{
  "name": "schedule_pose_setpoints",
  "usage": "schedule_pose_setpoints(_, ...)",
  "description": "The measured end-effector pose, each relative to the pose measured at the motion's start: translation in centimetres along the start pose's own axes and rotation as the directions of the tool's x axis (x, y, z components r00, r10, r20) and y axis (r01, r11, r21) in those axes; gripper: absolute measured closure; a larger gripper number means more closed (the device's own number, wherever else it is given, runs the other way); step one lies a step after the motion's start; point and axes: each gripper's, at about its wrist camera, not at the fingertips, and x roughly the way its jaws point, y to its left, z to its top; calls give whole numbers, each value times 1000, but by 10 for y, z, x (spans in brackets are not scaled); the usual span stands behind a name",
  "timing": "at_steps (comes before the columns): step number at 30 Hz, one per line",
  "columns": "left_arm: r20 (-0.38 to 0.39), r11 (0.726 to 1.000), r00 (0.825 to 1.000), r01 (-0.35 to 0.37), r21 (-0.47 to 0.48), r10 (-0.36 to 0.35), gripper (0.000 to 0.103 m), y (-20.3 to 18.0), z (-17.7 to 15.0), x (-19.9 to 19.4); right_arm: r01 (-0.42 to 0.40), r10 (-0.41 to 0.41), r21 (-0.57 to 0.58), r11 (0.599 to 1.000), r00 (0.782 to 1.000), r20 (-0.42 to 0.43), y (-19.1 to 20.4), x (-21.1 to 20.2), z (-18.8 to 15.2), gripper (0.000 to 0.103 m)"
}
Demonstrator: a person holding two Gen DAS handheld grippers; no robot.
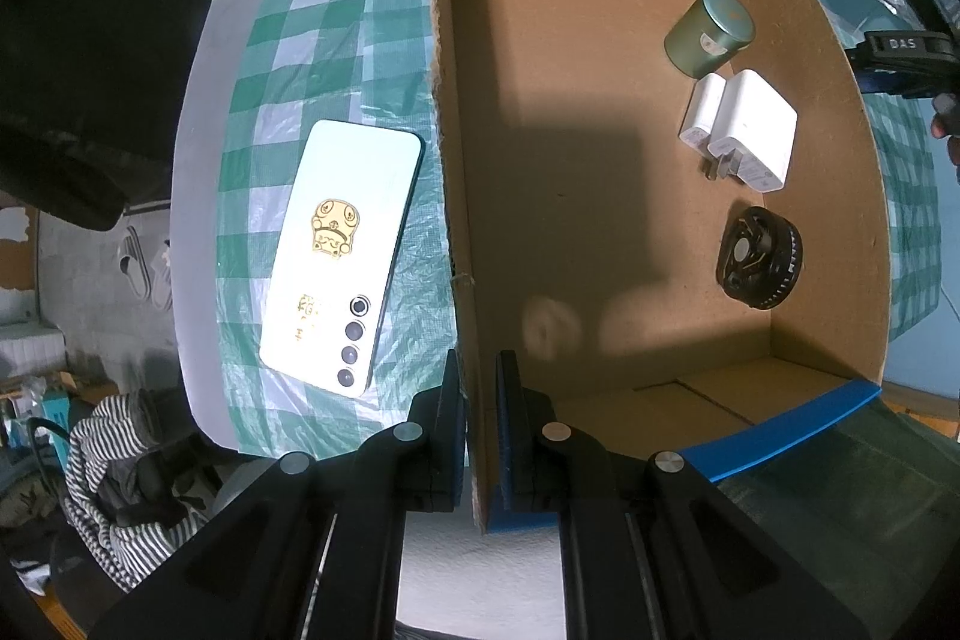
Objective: Organize rigid objects
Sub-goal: 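Move the right gripper back to the white octagonal device on the cloth, then close the right gripper on the white octagonal device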
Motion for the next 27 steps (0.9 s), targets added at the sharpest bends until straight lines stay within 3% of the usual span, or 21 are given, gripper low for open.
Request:
schedule_pose_setpoints(15, 0, 1000, 1000, 5, -11, -5, 94, 2, -2, 1, 87, -88, -14, 996, 995, -46, 0, 34, 6, 30)
schedule_pose_setpoints(19, -1, 1000, 1000, 7, -12, -7, 94, 2, -2, 1, 59, -59, 16, 998, 997, -46, -9, 36, 4, 30)
schedule_pose_setpoints(23, -2, 1000, 1000, 5, -10, -5, 94, 2, -2, 2, 80, -80, 12, 997, 995, -52, -12, 34, 3, 30)
schedule_pose_setpoints(27, -2, 1000, 1000, 4, -8, -4, 94, 1, -3, 2, 124, -123, 15, 992, 990, -61, -17, 34, 3, 38)
